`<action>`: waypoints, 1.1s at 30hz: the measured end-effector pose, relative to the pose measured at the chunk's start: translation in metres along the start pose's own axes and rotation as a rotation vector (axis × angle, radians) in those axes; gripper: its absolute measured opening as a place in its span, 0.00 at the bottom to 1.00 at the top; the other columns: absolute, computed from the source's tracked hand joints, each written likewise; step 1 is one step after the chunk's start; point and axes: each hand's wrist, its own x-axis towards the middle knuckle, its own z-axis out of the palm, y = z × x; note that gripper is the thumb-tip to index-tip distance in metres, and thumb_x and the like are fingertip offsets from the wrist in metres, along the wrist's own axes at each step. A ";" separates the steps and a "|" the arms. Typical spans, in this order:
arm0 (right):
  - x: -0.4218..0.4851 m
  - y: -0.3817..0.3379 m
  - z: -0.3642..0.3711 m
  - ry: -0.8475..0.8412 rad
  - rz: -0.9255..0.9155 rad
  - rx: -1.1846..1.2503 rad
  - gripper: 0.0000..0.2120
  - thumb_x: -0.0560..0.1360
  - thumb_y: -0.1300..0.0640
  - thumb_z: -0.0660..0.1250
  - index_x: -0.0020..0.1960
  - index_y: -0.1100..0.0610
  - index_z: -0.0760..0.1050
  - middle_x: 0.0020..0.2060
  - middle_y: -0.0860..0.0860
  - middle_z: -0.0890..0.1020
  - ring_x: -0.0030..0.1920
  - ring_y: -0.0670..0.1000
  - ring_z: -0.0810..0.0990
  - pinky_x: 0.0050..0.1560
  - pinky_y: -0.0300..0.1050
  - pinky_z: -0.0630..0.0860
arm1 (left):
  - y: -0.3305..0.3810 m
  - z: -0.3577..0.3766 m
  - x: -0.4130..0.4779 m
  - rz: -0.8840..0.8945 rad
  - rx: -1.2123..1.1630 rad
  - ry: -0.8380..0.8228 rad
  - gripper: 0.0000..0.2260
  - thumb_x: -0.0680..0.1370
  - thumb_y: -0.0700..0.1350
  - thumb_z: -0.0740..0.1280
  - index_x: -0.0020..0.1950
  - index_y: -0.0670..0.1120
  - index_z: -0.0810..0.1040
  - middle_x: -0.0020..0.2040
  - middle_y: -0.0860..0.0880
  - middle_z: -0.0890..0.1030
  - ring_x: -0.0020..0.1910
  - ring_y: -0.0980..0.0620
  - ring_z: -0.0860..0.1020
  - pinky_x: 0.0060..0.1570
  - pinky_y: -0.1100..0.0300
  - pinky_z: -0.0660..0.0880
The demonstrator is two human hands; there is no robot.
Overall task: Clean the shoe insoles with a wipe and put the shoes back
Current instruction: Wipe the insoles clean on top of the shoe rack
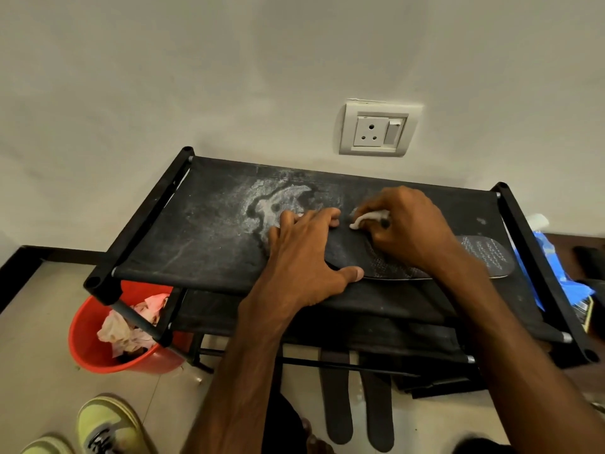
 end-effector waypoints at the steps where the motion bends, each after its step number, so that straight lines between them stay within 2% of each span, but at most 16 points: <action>1: -0.001 0.000 -0.001 0.001 0.005 0.002 0.11 0.75 0.58 0.72 0.54 0.44 0.86 0.53 0.47 0.86 0.53 0.51 0.82 0.53 0.56 0.81 | 0.000 0.000 0.000 0.000 0.000 -0.001 0.38 0.67 0.65 0.75 0.73 0.59 0.65 0.68 0.62 0.71 0.65 0.53 0.61 0.61 0.55 0.56; 5: -0.004 -0.003 -0.010 -0.146 -0.059 0.008 0.13 0.73 0.61 0.74 0.52 0.45 0.87 0.51 0.45 0.87 0.51 0.49 0.83 0.53 0.53 0.82 | -0.001 -0.002 0.000 -0.007 -0.006 -0.003 0.38 0.66 0.66 0.75 0.72 0.59 0.66 0.67 0.62 0.72 0.63 0.54 0.61 0.60 0.56 0.56; 9: -0.007 -0.001 -0.023 -0.295 -0.065 -0.026 0.13 0.72 0.59 0.75 0.49 0.42 0.87 0.47 0.41 0.86 0.49 0.46 0.82 0.51 0.52 0.83 | -0.001 -0.002 0.000 -0.004 -0.006 -0.005 0.38 0.66 0.66 0.75 0.72 0.59 0.66 0.66 0.62 0.72 0.62 0.55 0.61 0.58 0.56 0.55; 11: -0.007 -0.003 -0.022 -0.266 -0.054 -0.060 0.12 0.73 0.57 0.76 0.49 0.40 0.86 0.48 0.40 0.86 0.49 0.47 0.82 0.50 0.53 0.83 | -0.001 -0.002 0.001 -0.004 0.001 -0.009 0.39 0.66 0.66 0.75 0.73 0.59 0.65 0.66 0.62 0.71 0.63 0.54 0.61 0.59 0.56 0.55; 15: -0.004 -0.006 -0.013 -0.083 0.000 -0.099 0.12 0.74 0.54 0.74 0.56 0.41 0.85 0.53 0.46 0.86 0.51 0.51 0.82 0.52 0.55 0.82 | -0.002 -0.003 0.000 -0.008 -0.004 -0.027 0.38 0.67 0.66 0.75 0.73 0.59 0.65 0.67 0.62 0.71 0.64 0.54 0.61 0.60 0.56 0.54; 18: -0.003 -0.002 -0.011 -0.065 0.017 -0.064 0.13 0.74 0.55 0.74 0.57 0.42 0.85 0.53 0.48 0.86 0.51 0.52 0.83 0.52 0.56 0.82 | -0.002 -0.003 0.000 -0.005 0.001 -0.029 0.38 0.67 0.66 0.75 0.73 0.60 0.65 0.67 0.62 0.71 0.64 0.54 0.61 0.60 0.56 0.54; 22: -0.006 -0.001 -0.019 -0.242 -0.054 -0.004 0.10 0.73 0.57 0.76 0.51 0.44 0.87 0.49 0.44 0.86 0.49 0.47 0.83 0.51 0.53 0.83 | -0.002 -0.003 0.000 -0.008 -0.003 -0.025 0.38 0.66 0.66 0.76 0.72 0.59 0.66 0.66 0.62 0.71 0.62 0.55 0.61 0.59 0.56 0.54; 25: -0.009 0.001 -0.026 -0.354 -0.084 0.044 0.11 0.72 0.57 0.77 0.48 0.41 0.87 0.46 0.39 0.86 0.48 0.42 0.83 0.51 0.49 0.84 | -0.002 -0.003 0.001 -0.005 0.002 -0.032 0.39 0.66 0.66 0.76 0.73 0.60 0.65 0.66 0.62 0.71 0.63 0.55 0.61 0.60 0.55 0.55; 27: -0.007 0.002 -0.024 -0.320 -0.066 0.017 0.11 0.72 0.55 0.77 0.48 0.39 0.86 0.47 0.39 0.86 0.49 0.44 0.83 0.51 0.51 0.84 | -0.003 -0.003 0.001 -0.007 0.002 -0.041 0.39 0.66 0.66 0.76 0.73 0.60 0.65 0.67 0.62 0.71 0.64 0.55 0.61 0.61 0.55 0.56; 30: -0.004 0.000 -0.013 -0.143 -0.020 -0.056 0.11 0.73 0.53 0.75 0.53 0.40 0.85 0.51 0.45 0.86 0.50 0.49 0.82 0.51 0.55 0.83 | -0.003 -0.003 0.001 -0.005 0.000 -0.044 0.38 0.67 0.66 0.75 0.73 0.60 0.65 0.67 0.62 0.71 0.64 0.55 0.61 0.62 0.55 0.56; 33: -0.001 -0.003 -0.003 -0.031 -0.012 -0.034 0.12 0.75 0.56 0.74 0.55 0.43 0.85 0.51 0.48 0.86 0.52 0.53 0.83 0.53 0.57 0.82 | -0.002 -0.003 0.001 -0.012 0.008 -0.051 0.38 0.67 0.65 0.75 0.73 0.59 0.64 0.68 0.61 0.71 0.65 0.54 0.61 0.64 0.54 0.57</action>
